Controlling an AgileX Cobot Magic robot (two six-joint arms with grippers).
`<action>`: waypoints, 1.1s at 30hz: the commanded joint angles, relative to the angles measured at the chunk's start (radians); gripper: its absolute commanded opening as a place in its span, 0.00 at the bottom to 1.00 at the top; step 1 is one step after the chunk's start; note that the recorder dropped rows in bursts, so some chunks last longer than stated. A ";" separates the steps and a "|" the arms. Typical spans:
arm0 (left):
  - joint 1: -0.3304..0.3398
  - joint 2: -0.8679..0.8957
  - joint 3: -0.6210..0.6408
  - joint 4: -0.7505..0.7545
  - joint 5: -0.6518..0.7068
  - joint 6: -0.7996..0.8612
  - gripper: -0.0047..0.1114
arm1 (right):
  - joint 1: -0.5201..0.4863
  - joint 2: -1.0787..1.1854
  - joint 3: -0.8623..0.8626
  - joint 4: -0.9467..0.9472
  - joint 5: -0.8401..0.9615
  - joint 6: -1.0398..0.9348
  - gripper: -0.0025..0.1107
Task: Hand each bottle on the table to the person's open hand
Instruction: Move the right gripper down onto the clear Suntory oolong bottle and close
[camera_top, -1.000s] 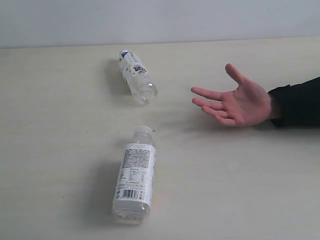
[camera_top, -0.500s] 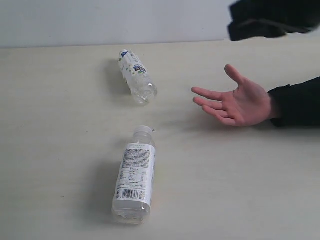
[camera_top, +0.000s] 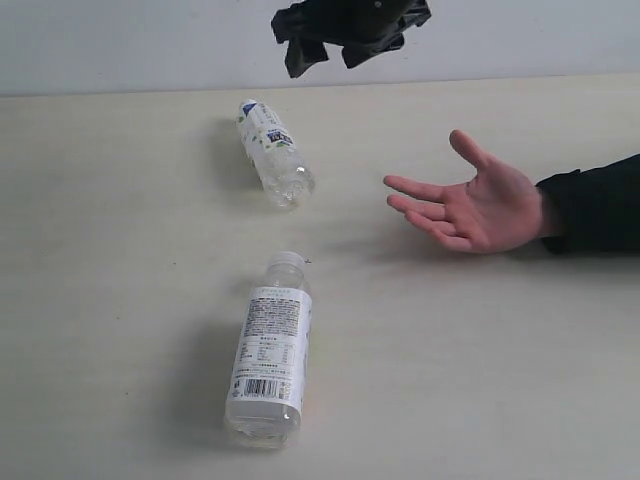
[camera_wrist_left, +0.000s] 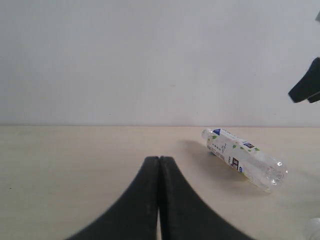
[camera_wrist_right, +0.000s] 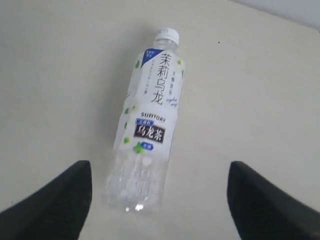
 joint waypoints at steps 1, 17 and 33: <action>-0.005 -0.007 0.003 -0.006 -0.002 0.006 0.04 | 0.005 0.120 -0.082 -0.041 -0.039 -0.028 0.70; -0.005 -0.007 0.003 -0.006 -0.002 0.006 0.04 | 0.082 0.247 -0.097 -0.065 -0.174 -0.114 0.83; -0.005 -0.007 0.003 -0.006 -0.002 0.006 0.04 | 0.088 0.309 -0.097 -0.070 -0.182 -0.059 0.83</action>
